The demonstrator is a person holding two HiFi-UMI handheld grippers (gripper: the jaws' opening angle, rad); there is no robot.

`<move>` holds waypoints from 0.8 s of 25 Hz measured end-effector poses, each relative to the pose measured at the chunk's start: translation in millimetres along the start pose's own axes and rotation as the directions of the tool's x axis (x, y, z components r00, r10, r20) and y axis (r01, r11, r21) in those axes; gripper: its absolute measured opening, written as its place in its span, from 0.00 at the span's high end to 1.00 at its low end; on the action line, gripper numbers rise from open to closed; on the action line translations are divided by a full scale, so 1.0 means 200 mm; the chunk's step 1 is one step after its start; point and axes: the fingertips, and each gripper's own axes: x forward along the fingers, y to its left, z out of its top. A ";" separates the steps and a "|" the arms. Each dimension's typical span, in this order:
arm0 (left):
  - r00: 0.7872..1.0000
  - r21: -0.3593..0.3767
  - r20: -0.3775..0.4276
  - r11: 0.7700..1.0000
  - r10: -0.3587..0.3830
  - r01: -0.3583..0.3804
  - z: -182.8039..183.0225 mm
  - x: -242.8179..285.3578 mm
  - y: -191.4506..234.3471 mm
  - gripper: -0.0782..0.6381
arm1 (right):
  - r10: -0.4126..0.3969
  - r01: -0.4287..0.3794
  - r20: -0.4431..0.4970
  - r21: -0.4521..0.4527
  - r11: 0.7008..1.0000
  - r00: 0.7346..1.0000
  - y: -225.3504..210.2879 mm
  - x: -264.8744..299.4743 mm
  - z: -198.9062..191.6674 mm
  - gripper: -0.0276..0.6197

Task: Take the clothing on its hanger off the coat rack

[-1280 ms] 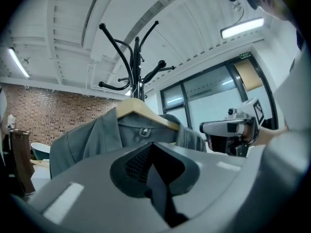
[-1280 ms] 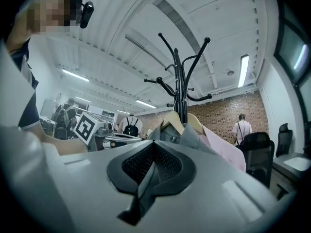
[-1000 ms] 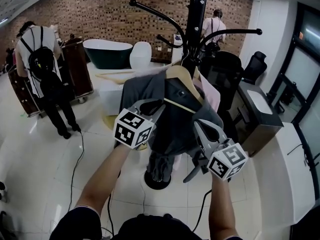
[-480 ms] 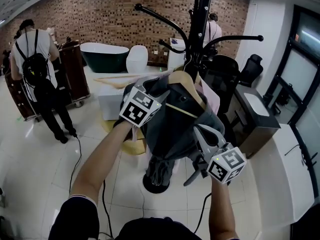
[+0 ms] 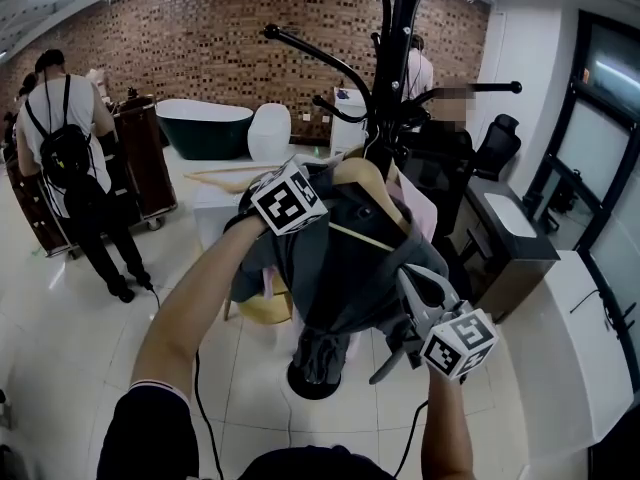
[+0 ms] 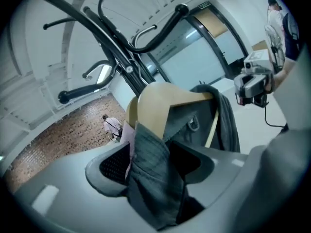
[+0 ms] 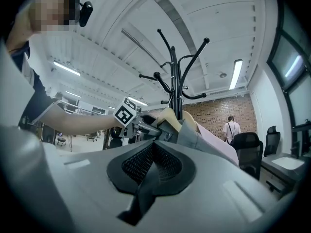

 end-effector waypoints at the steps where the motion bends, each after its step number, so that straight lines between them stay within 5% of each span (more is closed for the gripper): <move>1: 1.000 0.011 -0.012 1.000 -0.011 0.011 -0.01 0.02 -0.01 0.51 | -0.004 0.004 0.002 -0.001 1.000 1.000 0.00 0.00 0.00 0.96; 4: 1.000 0.026 -0.021 1.000 -0.002 0.002 -0.01 0.05 -0.01 0.54 | -0.024 0.024 0.013 -0.010 1.000 1.000 -0.02 -0.02 0.02 0.96; 7: 0.999 0.047 -0.028 0.999 0.016 -0.015 -0.02 0.04 0.01 0.71 | -0.037 0.037 0.013 -0.015 0.999 0.999 -0.04 -0.03 0.03 0.96; 20: 0.994 0.093 -0.018 0.990 0.107 -0.104 0.05 -0.03 0.13 0.72 | -0.060 0.060 0.012 -0.006 0.998 0.998 -0.05 -0.08 0.01 0.96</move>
